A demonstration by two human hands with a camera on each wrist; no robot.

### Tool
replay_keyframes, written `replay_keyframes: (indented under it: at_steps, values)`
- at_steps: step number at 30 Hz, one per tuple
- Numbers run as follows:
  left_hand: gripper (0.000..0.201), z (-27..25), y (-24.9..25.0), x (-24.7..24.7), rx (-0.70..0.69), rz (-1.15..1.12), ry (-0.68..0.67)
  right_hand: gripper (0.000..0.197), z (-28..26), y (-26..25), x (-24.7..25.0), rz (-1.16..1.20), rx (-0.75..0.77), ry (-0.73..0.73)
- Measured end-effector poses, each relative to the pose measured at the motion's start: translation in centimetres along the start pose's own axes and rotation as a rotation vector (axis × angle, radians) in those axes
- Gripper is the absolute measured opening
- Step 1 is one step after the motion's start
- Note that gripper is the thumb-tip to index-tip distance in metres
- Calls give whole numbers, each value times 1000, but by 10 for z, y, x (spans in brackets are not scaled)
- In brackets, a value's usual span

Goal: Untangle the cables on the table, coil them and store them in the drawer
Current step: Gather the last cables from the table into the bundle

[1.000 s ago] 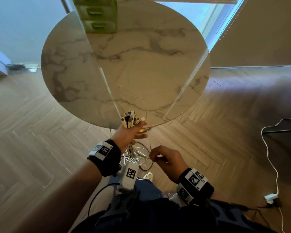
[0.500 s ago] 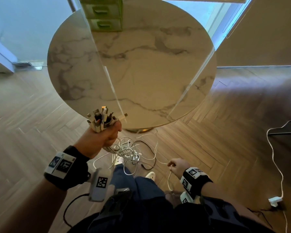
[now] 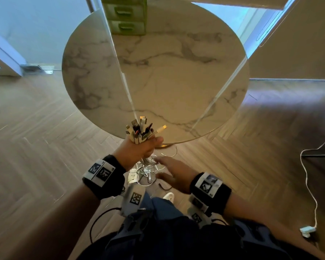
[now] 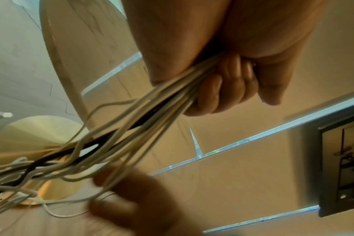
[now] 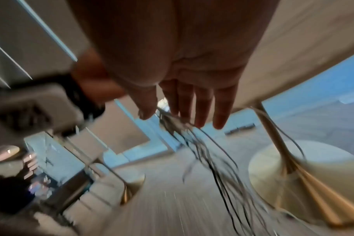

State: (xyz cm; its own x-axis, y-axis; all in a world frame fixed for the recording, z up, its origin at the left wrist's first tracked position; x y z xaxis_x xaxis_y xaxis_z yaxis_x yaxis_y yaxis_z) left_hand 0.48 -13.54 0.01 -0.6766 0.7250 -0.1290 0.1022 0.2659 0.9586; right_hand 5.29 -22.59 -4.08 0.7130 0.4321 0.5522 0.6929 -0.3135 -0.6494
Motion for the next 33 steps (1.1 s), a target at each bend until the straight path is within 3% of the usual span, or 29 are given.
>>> replay_keyframes:
  at_steps: [3, 5, 7, 8, 11, 12, 15, 16, 17, 19, 22, 26, 28, 33]
  values:
    - [29, 3, 6, -2, 7, -91, 16, 55, 3, 22, -29, -41, -69, -55]
    - [36, 1, 3, -2, 7, 64, 9, 53, 4, 31, -3, -24, -143, 108]
    - [36, -2, -1, -3, 1, 168, 13, 49, -2, 22, 39, 136, -129, 321]
    - [33, -4, 0, -4, -7, 160, 24, 47, -6, 10, 54, 243, -84, 361]
    - [23, -6, 8, -11, -35, 42, 20, 39, -11, -26, 68, 675, 117, 282]
    - [17, -5, 12, -15, -36, -4, -2, 44, -12, -34, 70, 868, 168, 257]
    - [16, -5, 25, -25, -104, 87, -95, 91, -9, -37, 83, 1279, 238, 281]
    - [18, -6, 28, -29, -127, 154, -121, 93, -12, -41, 88, 1238, 245, 316]
    - [21, -7, 29, -32, -128, 209, -137, 81, -16, -47, 91, 1109, 246, 362]
    - [31, -7, 27, -36, -131, 308, -151, 51, -24, -67, 95, 675, 262, 422]
    - [26, -5, 24, -35, -161, 459, -134, 40, -27, -85, 92, 211, 333, 473]
    - [44, -9, 24, -38, -106, 395, -154, 42, -25, -88, 99, 108, 382, 440]
    - [44, -10, 27, -40, -108, 398, -177, 47, -23, -92, 99, 27, 430, 427]
    - [44, -9, 26, -25, -65, 392, -94, 35, -24, -101, 96, -65, 503, 522]
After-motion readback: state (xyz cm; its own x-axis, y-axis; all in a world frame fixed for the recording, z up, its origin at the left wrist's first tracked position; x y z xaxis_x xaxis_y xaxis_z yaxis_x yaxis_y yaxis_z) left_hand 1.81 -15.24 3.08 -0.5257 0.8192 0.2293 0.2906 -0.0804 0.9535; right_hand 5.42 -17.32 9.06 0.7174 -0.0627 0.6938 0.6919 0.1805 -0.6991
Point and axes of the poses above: each hand's wrist, its own z-axis towards the middle knuckle, its own x-axis out of the back of the hand, y = z × x, the point moved 9 cm from there along z, towards the middle knuckle, and after that the axes turned 4 degrees about -x, right-handed, at the moved point
